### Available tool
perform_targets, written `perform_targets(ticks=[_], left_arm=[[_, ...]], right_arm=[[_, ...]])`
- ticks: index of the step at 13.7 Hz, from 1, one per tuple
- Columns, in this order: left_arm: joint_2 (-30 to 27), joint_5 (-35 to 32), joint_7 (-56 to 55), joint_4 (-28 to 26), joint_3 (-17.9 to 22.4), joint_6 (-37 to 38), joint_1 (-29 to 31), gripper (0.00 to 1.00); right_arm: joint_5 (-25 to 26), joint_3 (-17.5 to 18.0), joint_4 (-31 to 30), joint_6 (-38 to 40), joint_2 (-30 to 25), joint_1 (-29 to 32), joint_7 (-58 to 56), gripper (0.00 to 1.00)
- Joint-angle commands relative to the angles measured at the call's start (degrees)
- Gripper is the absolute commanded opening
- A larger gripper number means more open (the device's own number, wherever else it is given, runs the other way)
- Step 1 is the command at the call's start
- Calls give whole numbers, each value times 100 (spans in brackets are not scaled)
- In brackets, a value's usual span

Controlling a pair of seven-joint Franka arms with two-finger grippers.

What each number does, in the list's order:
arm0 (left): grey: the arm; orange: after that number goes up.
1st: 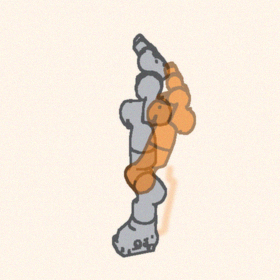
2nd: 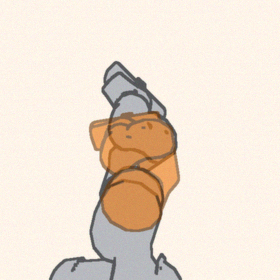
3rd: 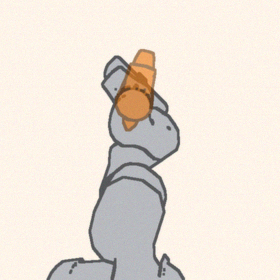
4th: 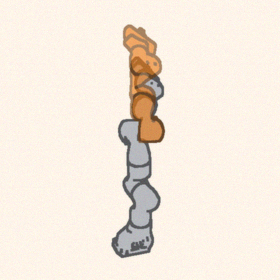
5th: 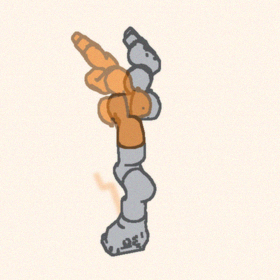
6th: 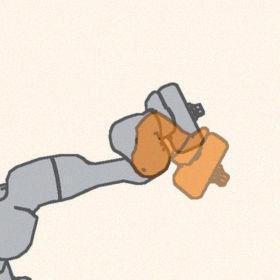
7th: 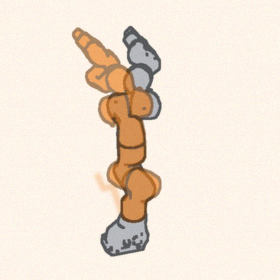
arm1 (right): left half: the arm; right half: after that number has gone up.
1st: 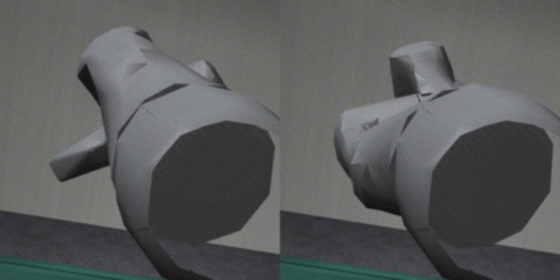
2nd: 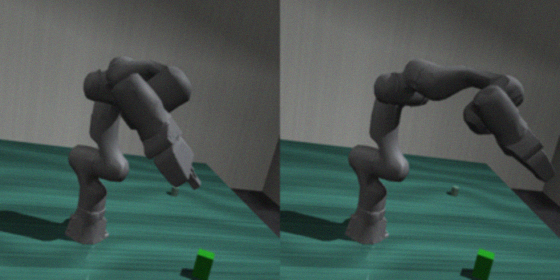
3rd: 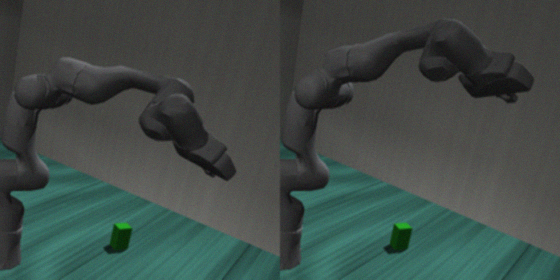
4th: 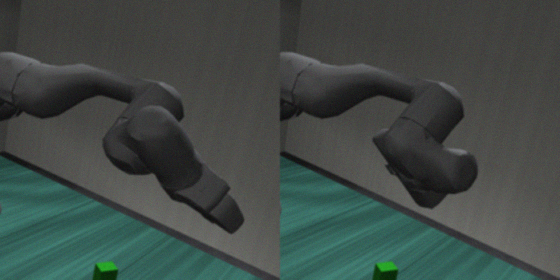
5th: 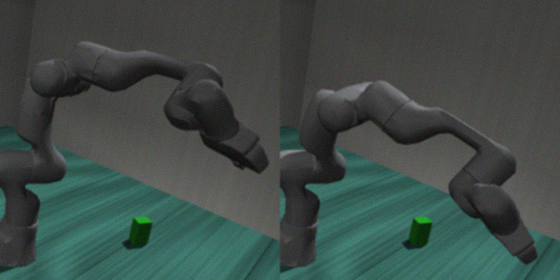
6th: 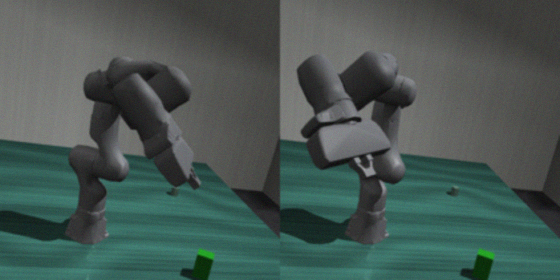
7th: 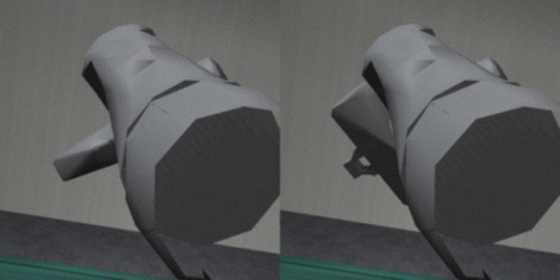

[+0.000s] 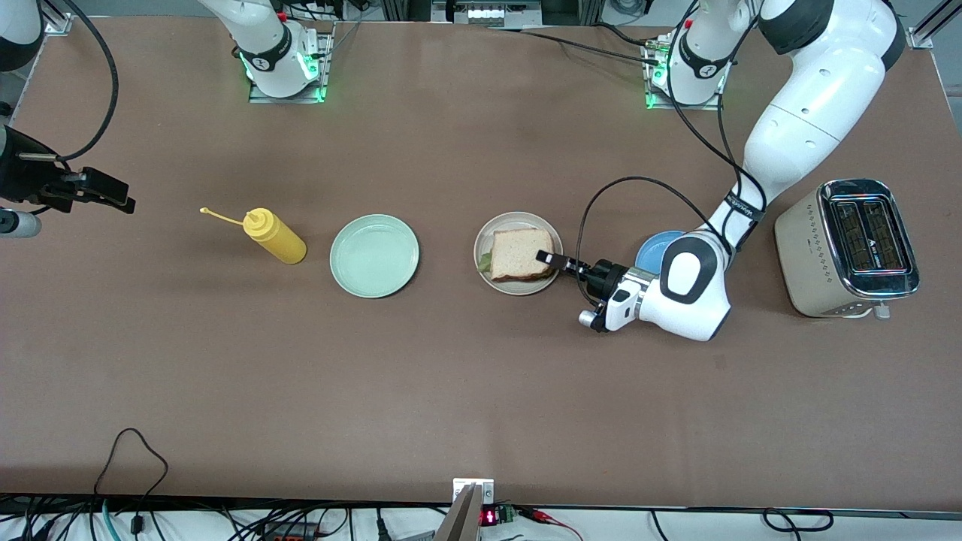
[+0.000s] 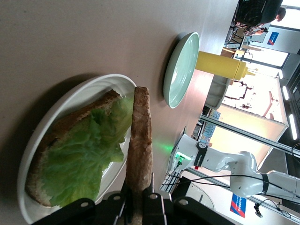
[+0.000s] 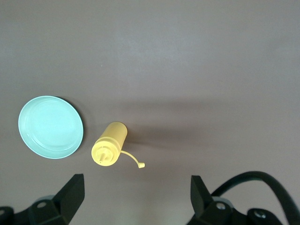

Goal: Make sandwich in beige plate with both arms
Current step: 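Lower the bread onto the lettuce and open the left gripper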

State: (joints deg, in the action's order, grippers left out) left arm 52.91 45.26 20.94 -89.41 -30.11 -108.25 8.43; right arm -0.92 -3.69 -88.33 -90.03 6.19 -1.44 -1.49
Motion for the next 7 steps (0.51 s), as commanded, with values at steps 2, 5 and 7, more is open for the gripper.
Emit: perform_targets(ticks=[2,5,7], left_arm=[[114,88,191,-7,5,5,27,31],[115,62,191,-7,93,-12,-16,70],[123,53,200,-15,146,-12,-25,99]], right_arm=[[40,9,-9,126,-65,39,8,100],[40,9,-9,126,-65,39,8,100],[101,9,-9,108,-65,22,-71,100]])
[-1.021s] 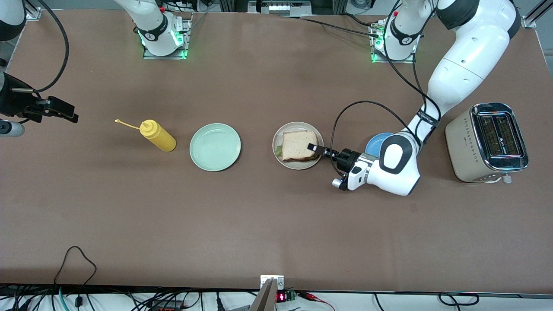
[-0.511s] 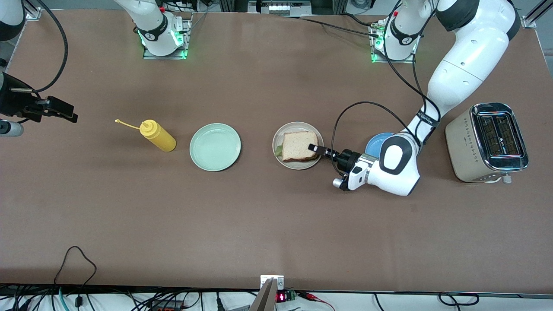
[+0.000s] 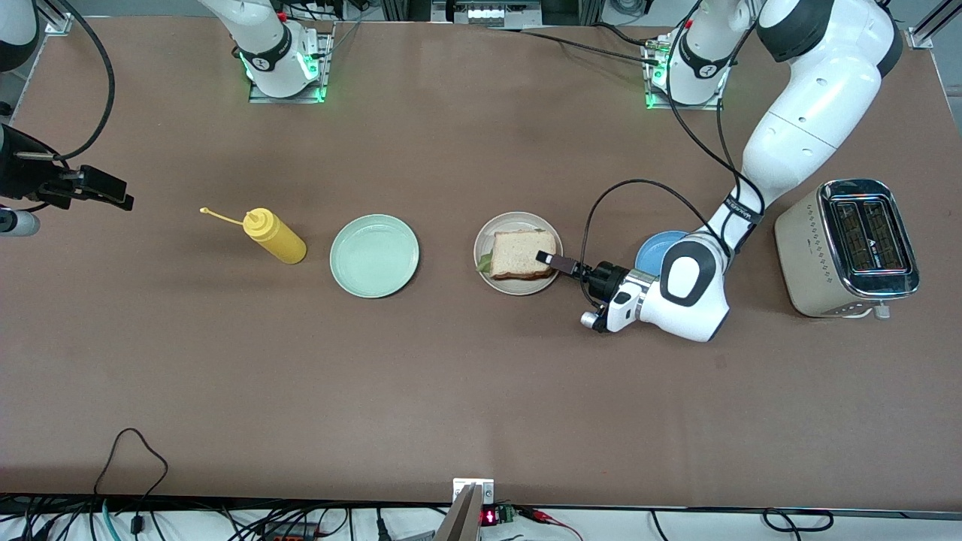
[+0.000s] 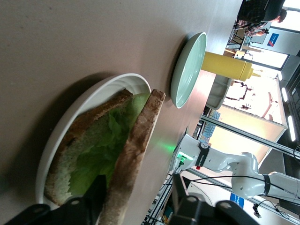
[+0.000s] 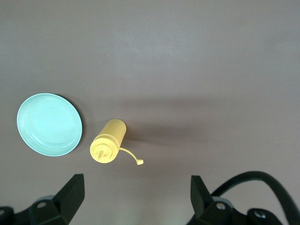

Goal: Make sandwich in beige plate with both arms
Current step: 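Lower the bread onto the lettuce and open the left gripper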

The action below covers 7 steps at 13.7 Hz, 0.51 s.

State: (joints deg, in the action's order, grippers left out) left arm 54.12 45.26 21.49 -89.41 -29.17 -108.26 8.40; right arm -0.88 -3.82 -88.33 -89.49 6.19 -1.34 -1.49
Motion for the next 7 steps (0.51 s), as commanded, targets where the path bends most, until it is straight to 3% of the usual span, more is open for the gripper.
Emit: perform_targets(ticks=[1,4,7], left_arm=[[-7,53,163,-15,60,-11,-14,100],[-33,44,180,11,60,-11,-6,100],[-164,-385,180,73,52,7,56,100]], right_arm=[[106,31,0,28,-65,-7,-71,100],[184,74,0,1,-65,-42,-80,100],[202,75,0,45,-74,-42,-62,100]])
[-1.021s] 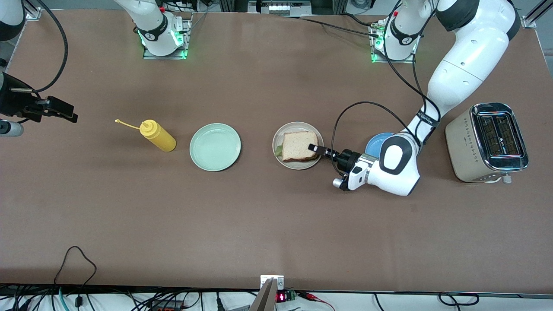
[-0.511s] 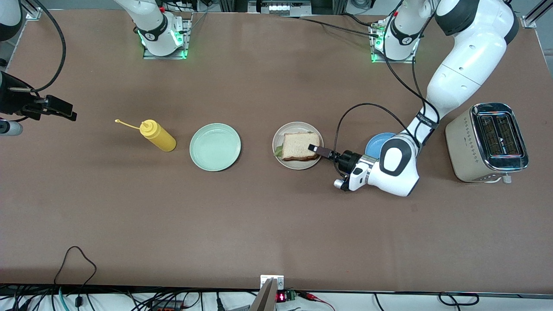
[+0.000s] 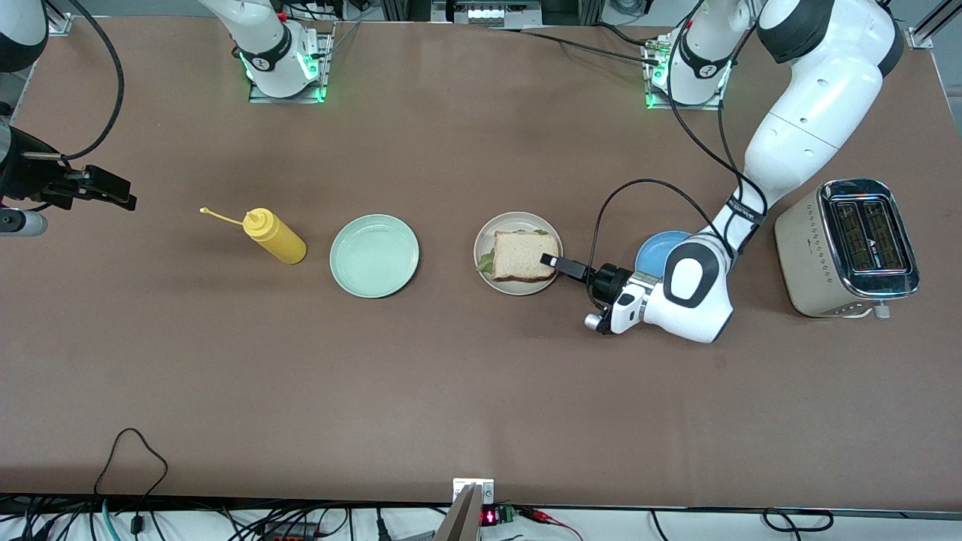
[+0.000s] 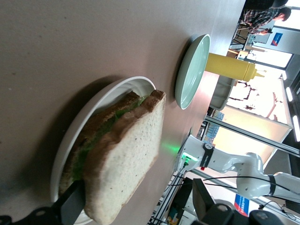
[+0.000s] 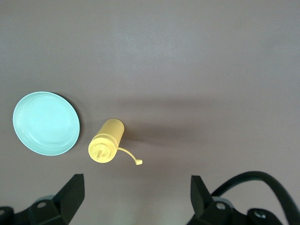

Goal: Make sandwich in beige plate with both arms
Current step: 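Lower the bread onto the lettuce and open the left gripper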

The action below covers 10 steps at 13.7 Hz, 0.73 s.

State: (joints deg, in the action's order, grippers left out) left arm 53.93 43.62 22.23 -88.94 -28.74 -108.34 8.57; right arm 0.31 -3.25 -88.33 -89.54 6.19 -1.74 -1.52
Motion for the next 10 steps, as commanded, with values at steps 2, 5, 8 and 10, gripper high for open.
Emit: perform_targets(ticks=[2,5,8,10], left_arm=[[-224,-222,106,26,9,41,57,100],[-373,-231,89,17,17,50,66,100],[-821,-467,18,0,26,59,75,100],[-1006,-608,-8,-26,35,111,110,100]], right_arm=[[84,9,0,60,-74,-2,-59,100],[57,9,0,69,-74,7,-7,100],[57,9,0,77,-74,7,-42,100],[57,9,0,69,-74,7,-33,100]])
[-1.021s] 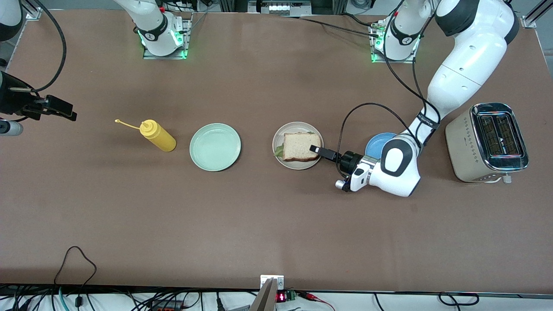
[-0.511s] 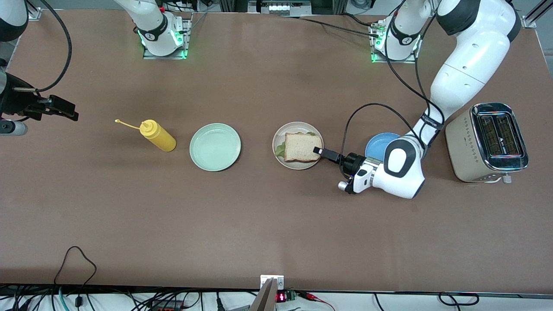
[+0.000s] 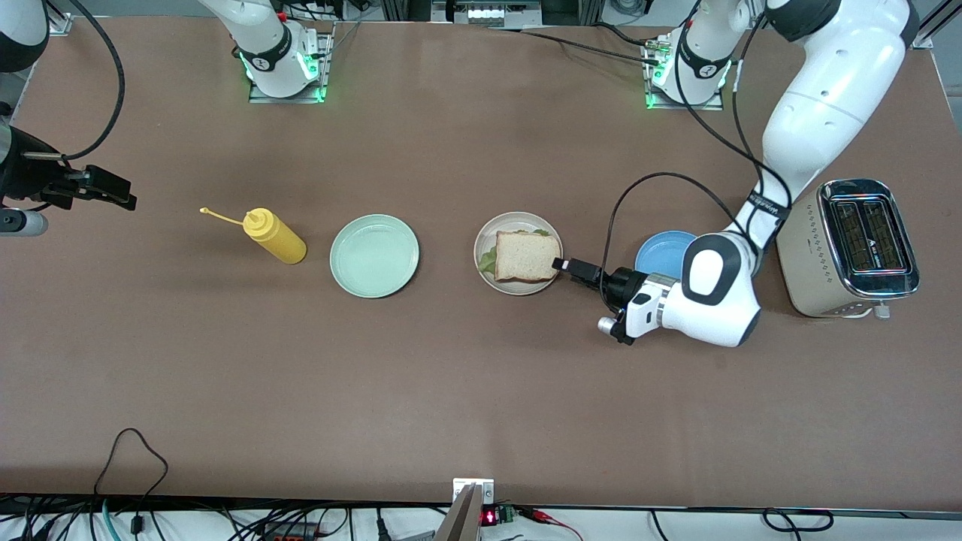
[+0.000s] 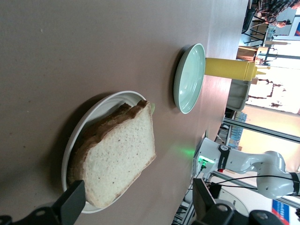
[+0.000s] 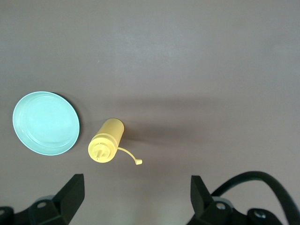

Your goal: Make sandwich in beige plate with both arms

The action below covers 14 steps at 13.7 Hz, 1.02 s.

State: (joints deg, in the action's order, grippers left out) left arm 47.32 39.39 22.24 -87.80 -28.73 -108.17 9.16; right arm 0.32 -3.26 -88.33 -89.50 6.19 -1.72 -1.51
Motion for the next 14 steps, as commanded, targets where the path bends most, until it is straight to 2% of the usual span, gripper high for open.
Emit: perform_targets(ticks=[1,3,6,9,11,14], left_arm=[[-433,-256,-9,-150,34,121,51,100],[-652,-309,-18,-167,78,208,51,100],[-873,-888,-61,-158,78,323,51,100],[-1100,-1432,-158,-114,113,420,25,100],[-1373,-1539,-325,-114,480,550,-124,100],[-1952,-1566,-325,-114,1928,788,-966,100]], right_arm=[[56,9,0,64,-74,5,-33,100],[56,9,0,64,-74,-4,-33,100],[82,27,0,46,-74,-30,-68,100],[152,62,0,20,-82,-346,-60,100],[232,62,0,37,-91,-435,2,100],[223,36,0,46,-91,-417,20,100]])
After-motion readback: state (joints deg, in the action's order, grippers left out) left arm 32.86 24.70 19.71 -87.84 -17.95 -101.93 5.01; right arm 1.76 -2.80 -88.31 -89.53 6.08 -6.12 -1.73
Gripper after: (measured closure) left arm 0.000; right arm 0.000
